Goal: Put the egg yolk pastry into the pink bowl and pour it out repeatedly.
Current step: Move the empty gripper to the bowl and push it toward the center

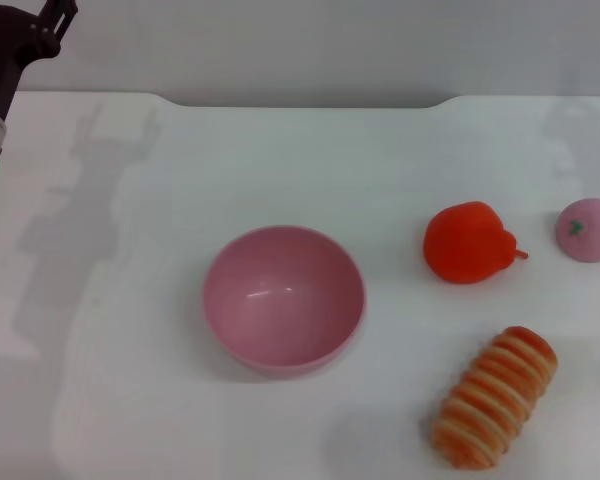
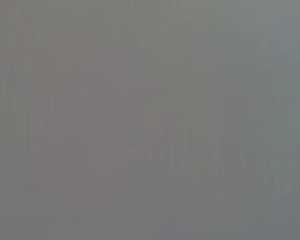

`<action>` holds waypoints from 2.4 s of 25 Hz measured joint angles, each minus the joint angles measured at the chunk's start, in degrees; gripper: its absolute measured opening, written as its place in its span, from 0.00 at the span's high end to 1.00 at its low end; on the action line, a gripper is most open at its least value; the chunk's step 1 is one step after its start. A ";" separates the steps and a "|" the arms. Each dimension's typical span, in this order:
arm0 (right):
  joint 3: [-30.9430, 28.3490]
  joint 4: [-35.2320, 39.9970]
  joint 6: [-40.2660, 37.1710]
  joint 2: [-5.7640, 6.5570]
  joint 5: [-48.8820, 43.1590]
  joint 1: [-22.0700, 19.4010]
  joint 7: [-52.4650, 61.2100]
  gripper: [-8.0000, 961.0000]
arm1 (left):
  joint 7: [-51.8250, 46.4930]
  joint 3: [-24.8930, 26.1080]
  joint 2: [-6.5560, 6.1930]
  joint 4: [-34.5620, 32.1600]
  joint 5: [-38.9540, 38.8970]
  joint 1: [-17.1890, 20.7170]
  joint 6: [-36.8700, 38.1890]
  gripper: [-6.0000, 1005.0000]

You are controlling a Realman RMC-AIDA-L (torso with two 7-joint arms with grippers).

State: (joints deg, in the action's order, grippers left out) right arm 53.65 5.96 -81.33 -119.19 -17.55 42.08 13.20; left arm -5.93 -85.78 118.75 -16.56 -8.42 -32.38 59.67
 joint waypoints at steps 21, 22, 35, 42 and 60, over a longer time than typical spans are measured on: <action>0.14 0.84 2.67 0.01 0.05 0.53 -1.48 0.52 | 0.08 0.00 -0.11 -0.05 0.16 -0.86 0.42 0.20; 0.11 0.86 2.80 0.02 0.06 0.56 -1.48 0.50 | 0.08 0.00 -0.11 -0.05 0.16 -0.86 0.42 0.20; -0.36 1.08 3.82 0.01 0.16 1.32 -1.51 0.30 | 0.13 0.01 -0.09 0.04 0.31 -0.93 0.45 0.20; -0.66 1.08 3.82 0.01 0.36 0.94 -1.14 0.30 | 0.11 0.00 -0.01 0.05 0.24 -0.93 0.46 0.20; -0.74 0.82 3.21 -0.07 0.42 0.75 2.54 0.31 | -10.63 -3.48 -1.52 -0.74 0.73 -0.81 0.69 0.20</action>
State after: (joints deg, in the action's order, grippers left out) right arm 52.91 6.78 -78.12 -119.26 -17.13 42.83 15.74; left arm -16.56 -89.26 117.23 -17.30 -7.69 -33.19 60.36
